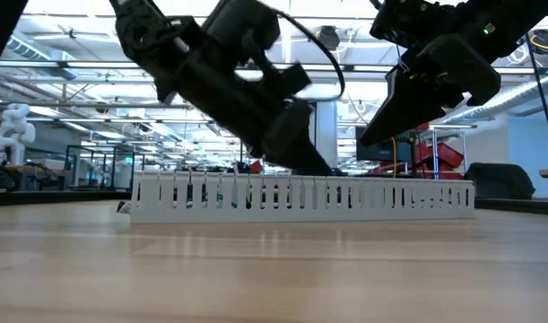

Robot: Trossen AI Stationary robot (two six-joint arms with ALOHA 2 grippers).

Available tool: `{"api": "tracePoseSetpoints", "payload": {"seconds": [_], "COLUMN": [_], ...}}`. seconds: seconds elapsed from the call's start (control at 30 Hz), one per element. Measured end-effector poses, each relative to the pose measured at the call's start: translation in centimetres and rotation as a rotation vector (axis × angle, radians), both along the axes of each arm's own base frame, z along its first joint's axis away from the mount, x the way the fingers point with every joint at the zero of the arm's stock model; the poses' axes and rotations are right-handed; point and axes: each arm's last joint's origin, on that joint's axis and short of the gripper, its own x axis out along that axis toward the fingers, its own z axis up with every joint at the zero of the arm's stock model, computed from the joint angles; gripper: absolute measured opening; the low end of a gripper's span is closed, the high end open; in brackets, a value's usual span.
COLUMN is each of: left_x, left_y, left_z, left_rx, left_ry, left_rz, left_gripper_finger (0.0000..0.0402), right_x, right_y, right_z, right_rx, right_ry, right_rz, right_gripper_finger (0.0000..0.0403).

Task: Ziptie cables
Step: Put the colored zip tied cable wires into the white cable duct

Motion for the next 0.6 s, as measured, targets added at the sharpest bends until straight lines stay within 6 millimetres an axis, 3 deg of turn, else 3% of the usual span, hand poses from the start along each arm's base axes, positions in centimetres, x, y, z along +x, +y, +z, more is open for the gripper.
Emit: {"api": "tracePoseSetpoints", "payload": {"seconds": [0.23, 0.6], "left_x": [0.2, 0.5], "left_y": [0.2, 0.2], "left_z": [-2.3, -1.6], "left_rx": [-0.017, 0.004], "left_ry": [0.054, -0.003], "left_rz": [0.008, 0.0], "left_gripper_finger": [0.0157, 0.012], "right_x": [0.0, 0.0], "right_y": [0.0, 0.0], "right_z": [0.0, 0.0], "right_rx": [0.003, 0.008], "right_ry": [-0.004, -0.004], "right_rz": [-0.002, -0.007], "right_gripper_finger": [0.0, 0.0]}}
